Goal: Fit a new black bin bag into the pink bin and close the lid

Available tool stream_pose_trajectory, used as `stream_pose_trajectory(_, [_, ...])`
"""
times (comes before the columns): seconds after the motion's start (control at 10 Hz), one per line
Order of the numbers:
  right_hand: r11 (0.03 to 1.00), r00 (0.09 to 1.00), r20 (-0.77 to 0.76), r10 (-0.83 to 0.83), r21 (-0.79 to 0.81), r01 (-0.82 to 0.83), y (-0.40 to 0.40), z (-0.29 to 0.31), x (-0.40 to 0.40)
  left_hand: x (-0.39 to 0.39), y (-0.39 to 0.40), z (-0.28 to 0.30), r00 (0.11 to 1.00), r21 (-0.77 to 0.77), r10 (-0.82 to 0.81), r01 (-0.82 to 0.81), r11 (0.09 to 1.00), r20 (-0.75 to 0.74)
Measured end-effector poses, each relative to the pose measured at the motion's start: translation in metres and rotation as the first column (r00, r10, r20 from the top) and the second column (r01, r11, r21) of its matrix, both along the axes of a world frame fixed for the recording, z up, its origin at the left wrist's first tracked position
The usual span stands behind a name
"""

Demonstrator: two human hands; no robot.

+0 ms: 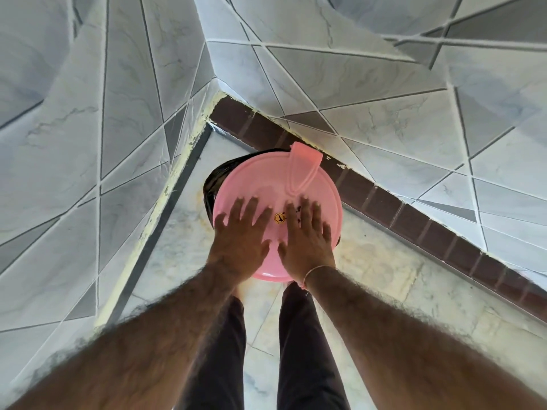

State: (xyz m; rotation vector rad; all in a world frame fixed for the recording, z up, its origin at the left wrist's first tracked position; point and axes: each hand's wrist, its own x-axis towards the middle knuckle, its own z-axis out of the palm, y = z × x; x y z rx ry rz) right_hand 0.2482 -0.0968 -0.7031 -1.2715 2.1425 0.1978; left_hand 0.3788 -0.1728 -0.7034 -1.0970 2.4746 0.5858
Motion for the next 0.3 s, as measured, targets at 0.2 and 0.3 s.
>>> stream_pose_trajectory(0.2, [0.999, 1.0, 0.023, -0.02, 0.039, 0.019, -0.027, 0.05, -0.005, 0.0, -0.021, 0.049, 0.998, 0.047, 0.057, -0.057, 0.997, -0.014])
stream_pose_trajectory(0.3, [0.999, 1.0, 0.001, -0.003, -0.042, 0.003, -0.032, 0.092, -0.004, 0.003, -0.026, 0.09, 0.996, 0.009, 0.067, -0.066, 0.998, -0.058])
